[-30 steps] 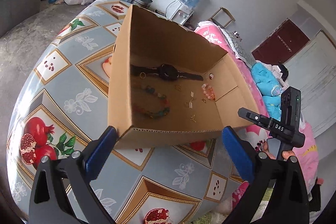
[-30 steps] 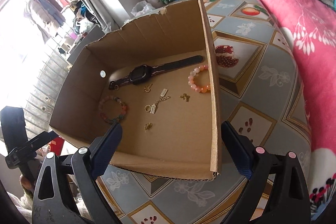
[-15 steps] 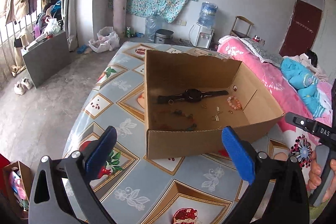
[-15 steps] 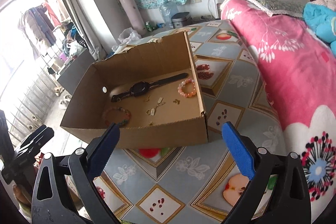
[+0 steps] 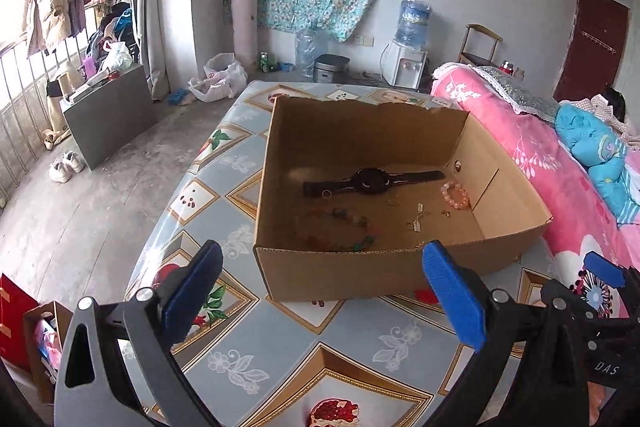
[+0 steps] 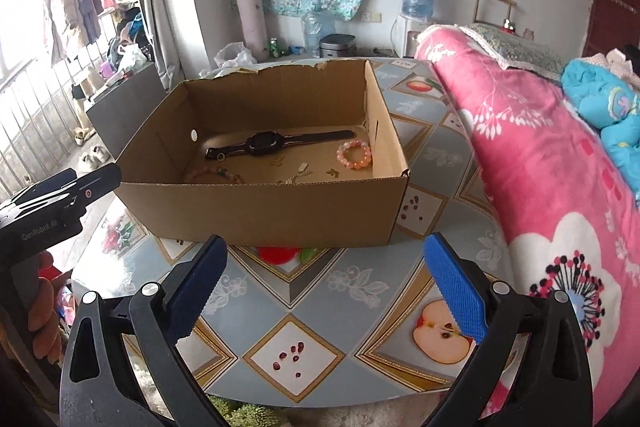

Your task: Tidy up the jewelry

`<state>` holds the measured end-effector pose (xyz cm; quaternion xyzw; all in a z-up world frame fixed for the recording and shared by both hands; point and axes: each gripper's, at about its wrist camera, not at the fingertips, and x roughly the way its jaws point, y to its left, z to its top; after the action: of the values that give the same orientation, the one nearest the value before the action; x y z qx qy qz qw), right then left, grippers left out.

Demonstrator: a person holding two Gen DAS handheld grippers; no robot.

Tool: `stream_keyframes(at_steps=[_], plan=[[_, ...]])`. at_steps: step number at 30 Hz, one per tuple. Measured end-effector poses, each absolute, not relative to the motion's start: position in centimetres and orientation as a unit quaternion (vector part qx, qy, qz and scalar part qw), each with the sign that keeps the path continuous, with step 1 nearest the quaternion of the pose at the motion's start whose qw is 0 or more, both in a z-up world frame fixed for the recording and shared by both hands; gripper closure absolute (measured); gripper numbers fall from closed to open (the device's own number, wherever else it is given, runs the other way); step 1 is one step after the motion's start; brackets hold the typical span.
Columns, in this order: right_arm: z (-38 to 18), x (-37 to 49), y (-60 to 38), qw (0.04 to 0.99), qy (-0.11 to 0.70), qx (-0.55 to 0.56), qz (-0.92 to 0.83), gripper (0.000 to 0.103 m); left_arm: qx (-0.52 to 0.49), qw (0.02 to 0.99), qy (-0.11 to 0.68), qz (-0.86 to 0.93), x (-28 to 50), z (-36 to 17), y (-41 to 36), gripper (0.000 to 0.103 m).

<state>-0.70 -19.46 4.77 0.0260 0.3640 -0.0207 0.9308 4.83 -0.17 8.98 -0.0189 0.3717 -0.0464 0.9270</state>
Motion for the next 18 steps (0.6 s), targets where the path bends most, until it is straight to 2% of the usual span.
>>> stream_keyframes(at_steps=[18], plan=[[3.6, 0.9, -18.8, 0.918, 0.394, 0.013, -0.036, 0.008, 0.003, 0.906, 0.423, -0.032, 5.7, 7.0, -2.4, 0.005]])
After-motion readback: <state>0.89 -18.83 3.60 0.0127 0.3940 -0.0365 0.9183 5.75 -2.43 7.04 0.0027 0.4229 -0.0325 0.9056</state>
